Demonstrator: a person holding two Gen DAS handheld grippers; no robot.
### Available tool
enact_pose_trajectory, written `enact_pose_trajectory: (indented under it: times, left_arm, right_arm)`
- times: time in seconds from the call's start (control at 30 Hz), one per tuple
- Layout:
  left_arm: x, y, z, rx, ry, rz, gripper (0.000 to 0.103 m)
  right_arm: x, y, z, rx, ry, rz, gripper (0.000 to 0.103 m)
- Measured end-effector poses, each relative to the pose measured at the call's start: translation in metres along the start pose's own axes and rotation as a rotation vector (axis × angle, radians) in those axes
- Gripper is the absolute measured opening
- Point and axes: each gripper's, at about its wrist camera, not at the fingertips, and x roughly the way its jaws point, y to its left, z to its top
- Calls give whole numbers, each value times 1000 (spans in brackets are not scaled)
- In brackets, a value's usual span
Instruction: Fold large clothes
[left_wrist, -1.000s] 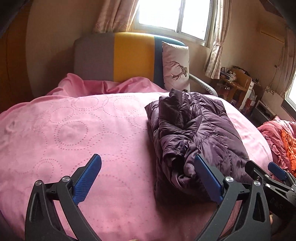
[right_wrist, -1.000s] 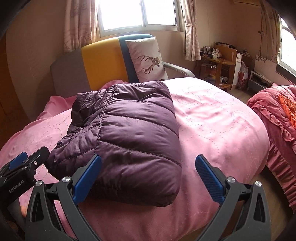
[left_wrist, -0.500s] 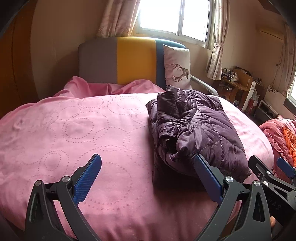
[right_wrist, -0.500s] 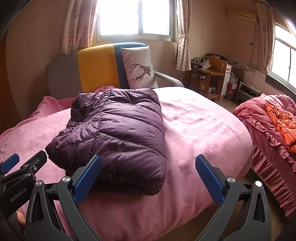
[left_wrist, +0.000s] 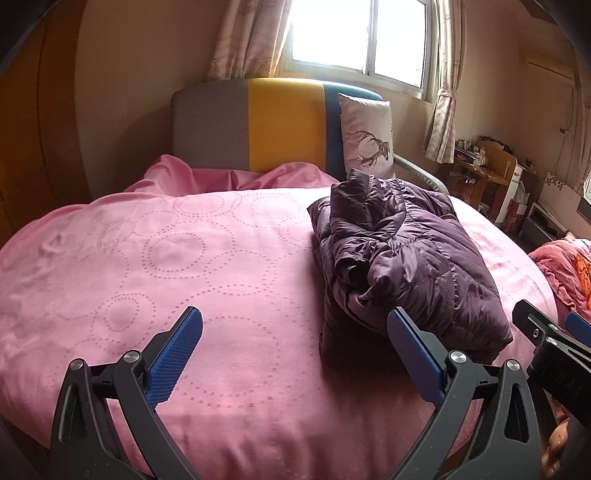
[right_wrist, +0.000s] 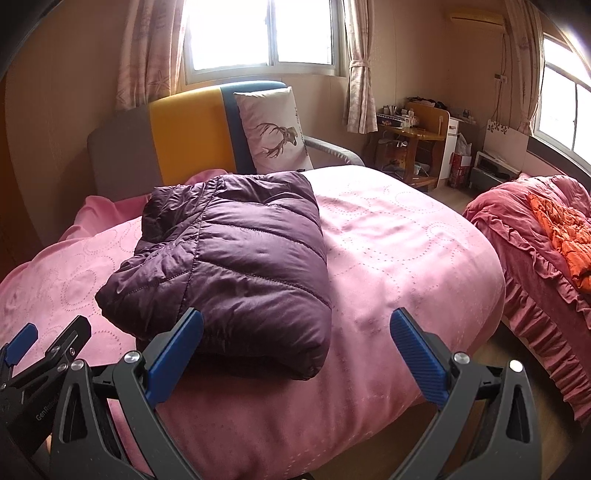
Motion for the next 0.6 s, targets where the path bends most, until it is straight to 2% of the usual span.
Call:
enact_pose_trajectory:
  times: [0.1,0.23,0.47,0.6]
  left_arm:
    - [0,1,-1,3,-6,8,99]
    - [1,1,-2,4,-1,11,99]
    - [1,0,-4,9,-1,10,99]
    - [3,-2,-6,18,4,11,99]
  right_arm:
    - [1,6,0,-33,4,-41,101]
    - [2,9,-5,-41,7,-37,101]
    - [-2,18,-9,-101,-54,-61,101]
    - [5,18,-12,-100,-24,-48,101]
